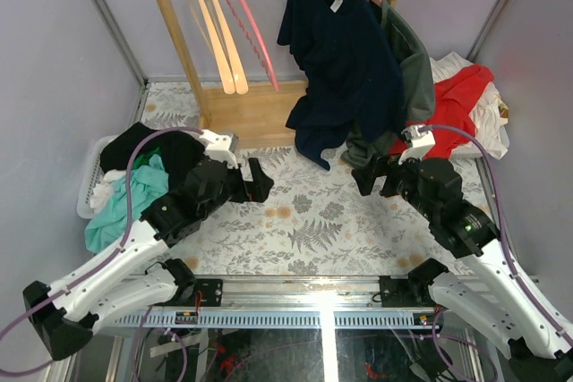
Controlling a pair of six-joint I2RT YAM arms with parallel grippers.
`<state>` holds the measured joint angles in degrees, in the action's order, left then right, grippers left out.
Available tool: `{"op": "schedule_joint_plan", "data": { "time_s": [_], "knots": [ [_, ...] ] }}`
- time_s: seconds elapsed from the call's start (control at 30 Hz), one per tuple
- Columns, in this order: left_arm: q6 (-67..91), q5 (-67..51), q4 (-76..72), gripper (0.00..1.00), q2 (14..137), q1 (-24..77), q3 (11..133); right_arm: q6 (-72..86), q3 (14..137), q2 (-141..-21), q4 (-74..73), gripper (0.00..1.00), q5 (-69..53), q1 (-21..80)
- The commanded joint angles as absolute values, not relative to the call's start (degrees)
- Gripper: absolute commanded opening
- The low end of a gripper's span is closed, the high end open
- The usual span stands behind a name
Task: Place the t-shirt on the hanger
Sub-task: Reset both arms
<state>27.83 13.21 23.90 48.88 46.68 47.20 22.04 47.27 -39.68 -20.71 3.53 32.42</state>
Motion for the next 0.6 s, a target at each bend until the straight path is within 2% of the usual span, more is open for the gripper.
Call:
{"op": "schedule_joint_plan", "data": {
  "time_s": [0.0, 0.23, 0.57],
  "knots": [
    [33.72, 7.95, 14.33, 1.0, 44.75, 40.67, 42.16, 24.18, 45.79, -38.75, -22.84, 0.99, 3.02, 32.45],
    [34.28, 14.09, 19.85, 1.0, 42.31, 40.05, 41.82, 24.69, 44.65, -37.71, -22.72, 0.99, 4.36, 32.52],
    [34.95, 14.16, 18.64, 1.0, 36.71, 40.08, 36.72, 25.07, 44.34, -37.4, -23.88, 0.99, 4.08, 32.52]
  ]
}}
